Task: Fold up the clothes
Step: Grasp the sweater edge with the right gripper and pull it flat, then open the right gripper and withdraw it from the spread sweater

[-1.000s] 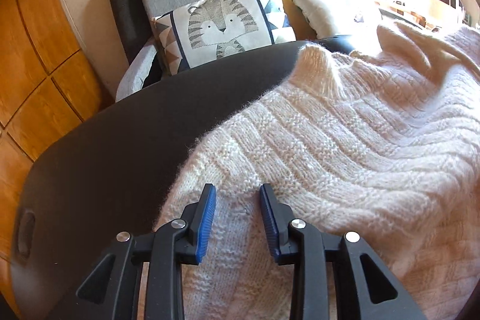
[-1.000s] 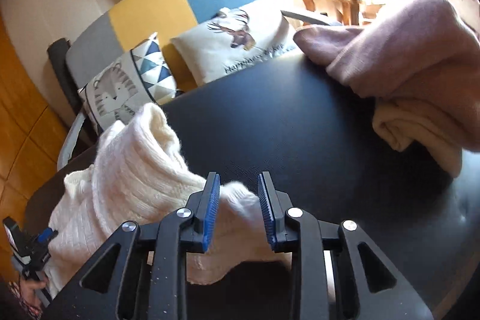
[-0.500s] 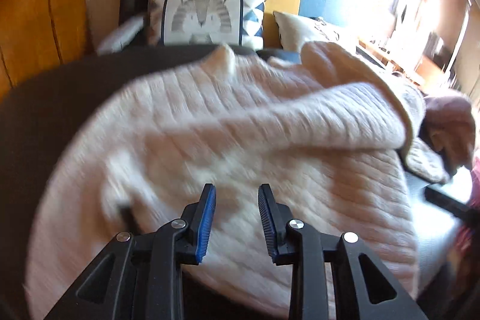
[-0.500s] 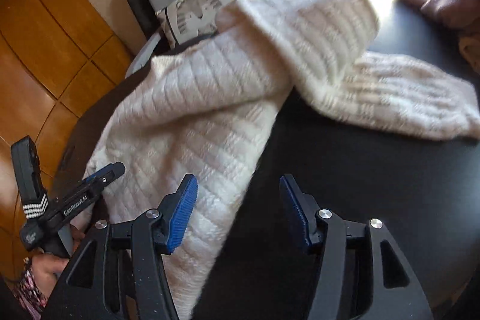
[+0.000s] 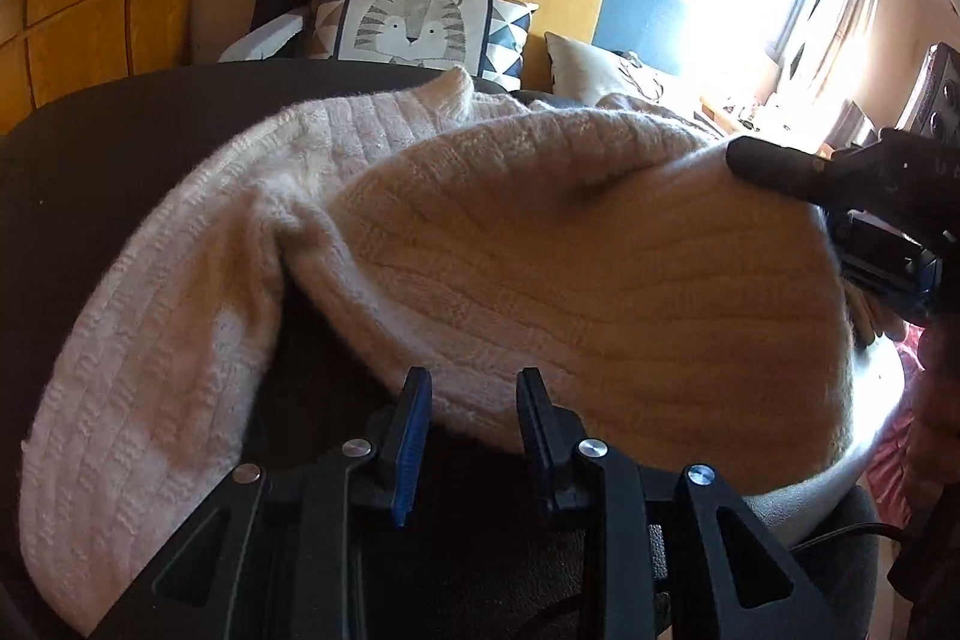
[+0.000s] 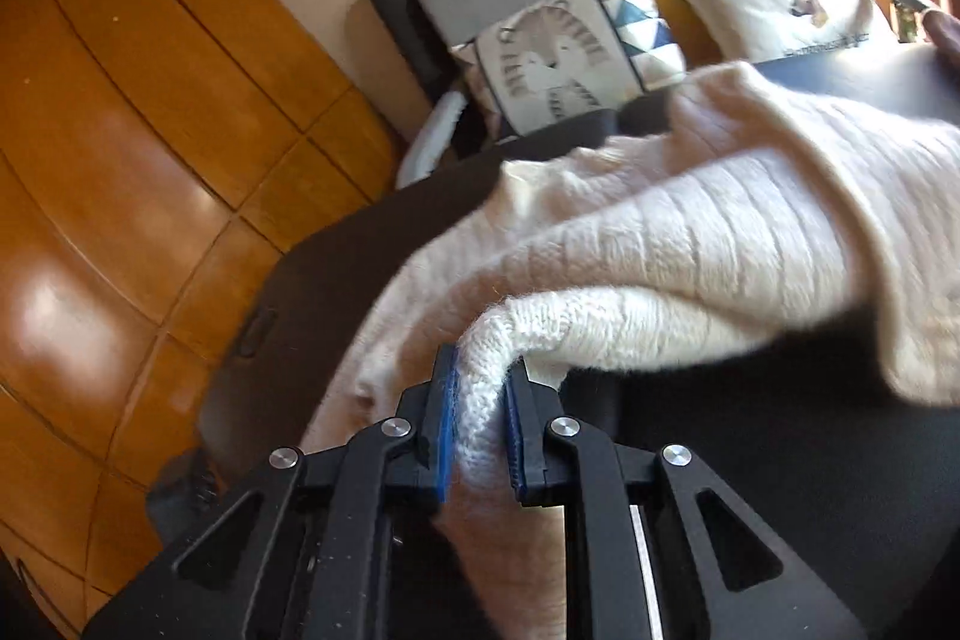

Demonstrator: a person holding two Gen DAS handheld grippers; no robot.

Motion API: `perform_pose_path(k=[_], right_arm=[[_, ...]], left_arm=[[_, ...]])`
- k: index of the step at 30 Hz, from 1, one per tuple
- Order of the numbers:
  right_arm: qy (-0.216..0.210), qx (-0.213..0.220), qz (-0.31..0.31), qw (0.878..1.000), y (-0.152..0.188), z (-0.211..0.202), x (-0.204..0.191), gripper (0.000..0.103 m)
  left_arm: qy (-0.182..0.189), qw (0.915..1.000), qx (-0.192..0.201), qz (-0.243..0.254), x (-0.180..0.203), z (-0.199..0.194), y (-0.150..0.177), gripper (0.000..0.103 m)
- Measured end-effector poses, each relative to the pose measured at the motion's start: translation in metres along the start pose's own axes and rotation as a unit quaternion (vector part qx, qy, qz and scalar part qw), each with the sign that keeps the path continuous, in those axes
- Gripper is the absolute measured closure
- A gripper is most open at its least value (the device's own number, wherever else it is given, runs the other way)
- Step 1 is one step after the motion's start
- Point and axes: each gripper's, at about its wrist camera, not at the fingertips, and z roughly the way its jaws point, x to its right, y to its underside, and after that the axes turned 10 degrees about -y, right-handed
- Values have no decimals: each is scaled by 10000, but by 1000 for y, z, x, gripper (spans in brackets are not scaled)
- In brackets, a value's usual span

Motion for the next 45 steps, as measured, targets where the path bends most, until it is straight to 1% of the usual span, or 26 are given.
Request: perform_pose_path(k=[3, 5, 6, 8, 9, 11, 13, 14, 15, 17, 18, 19, 20, 23, 24, 27, 29, 30, 31, 32, 35, 38, 41, 43, 44, 45], right_arm=[[-720, 178, 177, 9971, -11, 7, -11, 88], [-1114, 237, -122, 9934, -15, 12, -30, 88], [-1184, 86, -242, 9926, -16, 23, -36, 87], [-1142, -444, -88, 9924, -19, 49, -33, 82], [-1024, -682, 43, 9924, -18, 61, -27, 74], [-591, -976, 393, 9927, -11, 73, -6, 71], [-375, -805, 479, 9949, -1, 58, 13, 71], [-232, -593, 442, 9970, 2, 44, 20, 68], [-88, -380, 405, 9984, 5, 30, 27, 63], [430, -86, 146, 9989, 7, 6, 39, 62], [775, -92, -76, 9969, 6, 1, 44, 62], [1110, -180, -305, 9932, 5, -1, 47, 62], [1402, -304, -534, 9882, 4, 0, 51, 62], [1975, -741, -1066, 9717, 5, 16, 59, 62], [2052, -814, -1136, 9687, 6, 21, 61, 61], [2096, -825, -1117, 9679, 15, 24, 69, 52], [2143, -767, -1101, 9675, 19, 27, 76, 48], [2143, -750, -1101, 9676, 20, 27, 78, 48], [2153, -755, -1119, 9672, 21, 27, 80, 48], [2180, -787, -1163, 9658, 21, 27, 80, 48], [2160, -819, -1108, 9666, 17, 29, 84, 47], [2142, -819, -1034, 9678, 15, 29, 88, 47], [2212, -827, -1014, 9664, 14, 30, 88, 47], [2245, -827, -983, 9660, 13, 31, 89, 47], [2237, -816, -932, 9667, 11, 31, 90, 47], [2229, -806, -881, 9675, 9, 30, 92, 47]], left_arm=[[134, 9990, -63, -432, -12, -2, -4, 73], [77, 9983, 55, -568, -18, -7, -5, 73], [-10, 9983, 149, -566, -21, -10, -6, 73], [-212, 9977, 286, -570, -27, -14, -7, 73], [-329, 9973, 322, -579, -30, -15, -8, 73], [-469, 9966, 265, -617, -37, -13, -12, 73], [-687, 9959, 181, -565, -43, -13, -16, 73], [-792, 9952, 181, -540, -48, -15, -18, 73], [-935, 9940, 229, -511, -54, -16, -19, 73], [-1228, 9908, 336, -450, -65, -19, -21, 73], [-1438, 9880, 393, -410, -72, -21, -22, 73], [-1637, 9848, 426, -390, -78, -21, -22, 73], [-1952, 9792, 419, -368, -84, -18, -22, 73], [-2912, 9556, 304, -322, -104, -6, -22, 73], [-3088, 9502, 165, -380, -111, 3, -21, 73], [-3212, 9449, 435, -457, -118, 13, -18, 73], [-3536, 9336, 540, 216, -104, 26, -21, 73], [-3696, 9256, 589, 571, -97, 33, -22, 73], [-3904, 9136, 628, 950, -89, 40, -23, 74], [-3969, 9083, 645, 1156, -84, 46, -26, 76], [-4000, 9052, 532, 1335, -80, 59, -39, 76], [-4104, 8985, 339, 1522, -78, 76, -58, 76], [-4182, 8844, 291, 2052, -69, 97, -76, 77], [-4226, 8703, 344, 2507, -65, 111, -86, 80], [-4186, 8671, 345, 2679, -65, 119, -92, 81], [-4122, 8689, 263, 2728, -65, 123, -101, 81]])
